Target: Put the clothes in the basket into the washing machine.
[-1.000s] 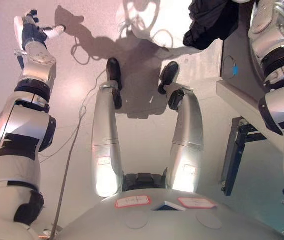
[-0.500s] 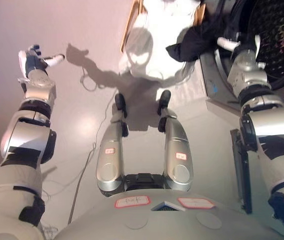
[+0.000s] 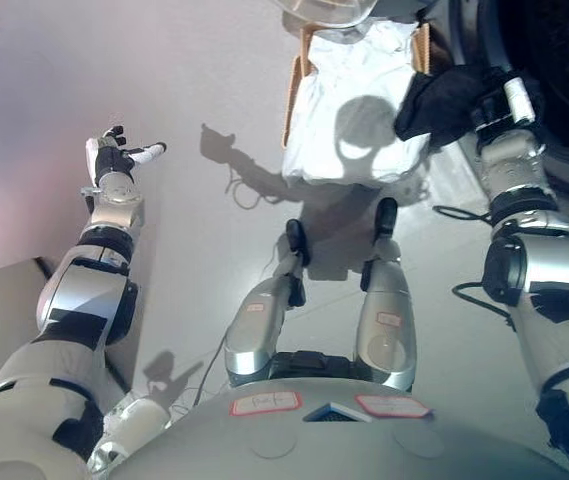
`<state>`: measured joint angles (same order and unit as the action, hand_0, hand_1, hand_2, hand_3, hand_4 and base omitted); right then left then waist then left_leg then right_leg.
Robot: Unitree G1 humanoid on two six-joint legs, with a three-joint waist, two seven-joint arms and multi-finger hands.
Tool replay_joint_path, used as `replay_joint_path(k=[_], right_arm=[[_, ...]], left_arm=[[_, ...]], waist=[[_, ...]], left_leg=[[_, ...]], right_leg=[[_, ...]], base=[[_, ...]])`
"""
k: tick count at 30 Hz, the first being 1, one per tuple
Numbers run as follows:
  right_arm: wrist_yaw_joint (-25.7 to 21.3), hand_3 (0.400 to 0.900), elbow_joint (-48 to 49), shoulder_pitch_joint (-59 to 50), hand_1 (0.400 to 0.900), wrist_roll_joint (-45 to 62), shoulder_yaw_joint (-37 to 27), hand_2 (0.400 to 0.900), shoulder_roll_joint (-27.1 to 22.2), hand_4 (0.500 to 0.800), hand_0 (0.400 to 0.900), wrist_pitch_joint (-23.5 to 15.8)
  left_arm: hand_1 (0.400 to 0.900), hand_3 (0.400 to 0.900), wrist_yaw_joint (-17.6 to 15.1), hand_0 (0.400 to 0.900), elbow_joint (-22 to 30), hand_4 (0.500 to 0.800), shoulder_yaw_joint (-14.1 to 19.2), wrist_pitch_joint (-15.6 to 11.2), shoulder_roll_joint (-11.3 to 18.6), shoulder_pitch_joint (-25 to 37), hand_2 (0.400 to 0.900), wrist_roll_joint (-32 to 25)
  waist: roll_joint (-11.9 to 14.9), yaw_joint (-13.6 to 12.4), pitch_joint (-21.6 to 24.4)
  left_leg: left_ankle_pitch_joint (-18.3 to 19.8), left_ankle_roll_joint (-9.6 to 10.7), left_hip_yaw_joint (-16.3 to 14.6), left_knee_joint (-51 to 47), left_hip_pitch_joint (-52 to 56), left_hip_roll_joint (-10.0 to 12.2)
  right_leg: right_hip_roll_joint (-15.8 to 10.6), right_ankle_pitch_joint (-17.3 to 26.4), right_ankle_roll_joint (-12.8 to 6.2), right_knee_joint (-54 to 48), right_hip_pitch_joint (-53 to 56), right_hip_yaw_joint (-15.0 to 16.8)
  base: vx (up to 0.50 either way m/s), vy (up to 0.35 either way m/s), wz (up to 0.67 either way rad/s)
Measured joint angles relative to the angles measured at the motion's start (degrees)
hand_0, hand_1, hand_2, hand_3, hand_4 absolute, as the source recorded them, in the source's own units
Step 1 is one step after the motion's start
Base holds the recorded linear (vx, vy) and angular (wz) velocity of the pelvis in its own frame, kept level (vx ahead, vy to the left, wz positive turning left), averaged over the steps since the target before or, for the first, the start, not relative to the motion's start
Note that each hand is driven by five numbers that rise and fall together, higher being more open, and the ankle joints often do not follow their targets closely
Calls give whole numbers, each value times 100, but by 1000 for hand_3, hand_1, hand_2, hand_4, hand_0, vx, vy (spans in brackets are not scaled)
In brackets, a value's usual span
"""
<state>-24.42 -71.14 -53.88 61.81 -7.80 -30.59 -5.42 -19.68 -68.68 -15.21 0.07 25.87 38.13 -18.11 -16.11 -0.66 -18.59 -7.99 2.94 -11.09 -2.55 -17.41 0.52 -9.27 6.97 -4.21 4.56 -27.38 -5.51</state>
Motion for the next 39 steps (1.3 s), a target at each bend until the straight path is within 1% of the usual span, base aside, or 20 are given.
replay_joint_path(k=[2, 3, 4, 6, 8, 9, 10, 11, 12, 14, 16, 19, 20, 22, 23, 24, 28, 31, 39], right_arm=[[34, 400, -45, -221, 400, 132, -107, 400, -286, 500, 400, -47], [39, 400, -57, -329, 400, 195, -150, 400, -492, 500, 400, -63], [42, 400, -57, -425, 400, 240, -144, 400, -747, 500, 400, -90], [44, 400, -56, -627, 400, 232, -150, 400, -1107, 500, 400, -206], [-19, 400, -58, -915, 400, 215, -136, 400, -1405, 500, 400, -279], [-49, 400, -60, -1006, 400, 162, -143, 400, -1556, 500, 400, -298], [-93, 400, -72, -1069, 400, 62, -41, 400, -1731, 500, 400, -308], [-147, 400, -77, -1139, 400, -119, -2, 400, -1903, 500, 400, -338], [-167, 400, -82, -1205, 400, -235, -2, 400, -1989, 500, 400, -368], [-222, 400, -201, -1517, 400, -410, 180, 400, -2131, 500, 400, -335], [-190, 400, -295, -1588, 400, -519, 334, 400, -2128, 500, 400, -373], [-286, 400, -321, -1590, 400, -692, 525, 400, -2125, 500, 400, -315], [-288, 400, -314, -1596, 400, -745, 567, 400, -2125, 500, 400, -303], [-289, 400, -313, -1617, 400, -801, 653, 400, -2125, 500, 400, -296], [-287, 804, -313, -1617, 804, -801, 650, 804, -2126, 742, 804, -293], [-282, 900, -313, -1619, 900, -800, 655, 900, -2125, 800, 900, -288], [-204, 900, -314, -1620, 900, -791, 657, 900, -2105, 800, 900, -263], [-122, 900, -311, -1620, 900, -776, 651, 900, -2073, 800, 900, -262], [-114, 900, -310, -1620, 900, -727, 641, 900, -1988, 800, 900, -233]], left_arm=[[900, 900, 117, 900, 120, 800, 0, -41, -42, -267, 900, -27], [900, 900, 190, 900, 231, 800, -2, -65, -60, -509, 900, -44], [900, 900, 236, 900, 289, 800, -3, -146, -104, -681, 900, -45], [900, 900, 282, 900, 427, 800, -2, -182, -111, -1004, 900, -46], [900, 900, 332, 900, 519, 800, 26, -221, -106, -1473, 900, -47], [900, 900, 370, 900, 589, 800, 50, -261, -107, -1641, 900, -46], [900, 900, 387, 900, 662, 800, 56, -289, -107, -1783, 900, -44], [900, 900, 412, 900, 722, 800, 51, -297, -108, -1862, 900, -44], [900, 900, 426, 900, 723, 800, 49, -293, -110, -1976, 900, -42], [900, 900, 430, 900, 792, 800, 49, -286, -108, -2152, 900, -31], [900, 900, 429, 900, 871, 800, 42, -287, -109, -2299, 900, -20], [900, 900, 429, 900, 906, 800, 2, -310, -124, -2222, 900, 4], [900, 900, 429, 900, 934, 800, -6, -327, -124, -2180, 900, 6], [900, 900, 428, 900, 955, 800, -14, -412, -133, -2067, 900, 10], [900, 900, 428, 900, 958, 800, -22, -425, -140, -1995, 900, 14], [900, 900, 428, 900, 962, 800, -28, -437, -148, -1939, 900, 16], [900, 900, 427, 900, 992, 800, -28, -527, -159, -1842, 900, 20], [900, 900, 426, 900, 1005, 800, -28, -526, -163, -1859, 900, 20], [900, 900, 423, 900, 995, 800, -28, -520, -282, -1972, 900, 17]], waist=[[-236, -164, 102], [-393, -268, 155], [-543, -332, 201], [-715, -521, 306], [-867, -670, 433], [-905, -745, 463], [-918, -800, 474], [-918, -782, 474], [-916, -802, 474], [-922, -862, 479], [-922, -867, 479], [-922, -868, 479], [-922, -868, 479], [-922, -853, 479], [-922, -852, 479], [-922, -847, 479], [-921, -823, 478], [-919, -805, 476], [-909, -766, 470]], left_leg=[[-57, 39, 20, -69, -36, 10], [-106, 63, 65, -126, -43, 8], [-119, 78, 121, -128, -73, 10], [-152, 126, 186, -132, -161, 13], [-165, 142, 253, -102, -305, 9], [-182, 166, 306, -97, -336, 2], [-239, 233, 375, -71, -371, -27], [-386, 438, 434, -67, -420, -102], [-470, 489, 456, -70, -430, -128], [-520, 470, 465, -66, -425, -127], [-527, 460, 459, -70, -425, -101], [-527, 460, 468, -90, -435, -50], [-527, 459, 466, -103, -446, -50], [-527, 459, 482, -125, -450, -49], [-527, 459, 483, -125, -451, -50], [-526, 459, 483, -127, -450, -49], [-527, 459, 475, -133, -442, -54], [-527, 459, 465, -132, -436, -54], [-527, 458, 464, -100, -420, -45]], right_leg=[[12, 2, 1, -65, -34, -22], [9, 0, 0, -57, -35, -82], [-1, -13, -9, -52, -38, -137], [-3, -38, 18, -24, -131, -161], [-23, -128, 6, 173, -321, -179], [-45, -203, 12, 312, -405, -191], [-66, -318, 15, 514, -489, -213], [-227, -472, 27, 762, -586, -259], [-240, -557, 44, 900, -628, -288], [-286, -684, 82, 1105, -695, -297], [-274, -762, 109, 1234, -753, -302], [-198, -773, 125, 1267, -791, -302], [-210, -780, 134, 1298, -825, -296], [-197, -789, 141, 1337, -862, -293], [-193, -789, 140, 1342, -864, -293], [-193, -789, 140, 1344, -865, -295], [-193, -791, 134, 1339, -863, -282], [-191, -793, 130, 1341, -860, -277], [-178, -793, 131, 1336, -833, -269]], base=[[-29, -42, 30], [-17, -36, 31], [-19, -22, 18], [5, -40, 25], [2, -64, 29], [11, -64, 27], [26, -77, 23], [8, -49, 5], [23, -69, 0], [35, -48, -8], [36, -29, -5], [40, -30, -3], [-10, -12, -5], [5, -27, -6], [23, -30, -5], [20, -20, -4], [9, -2, -2], [0, 0, 0], [15, -2, -3]])
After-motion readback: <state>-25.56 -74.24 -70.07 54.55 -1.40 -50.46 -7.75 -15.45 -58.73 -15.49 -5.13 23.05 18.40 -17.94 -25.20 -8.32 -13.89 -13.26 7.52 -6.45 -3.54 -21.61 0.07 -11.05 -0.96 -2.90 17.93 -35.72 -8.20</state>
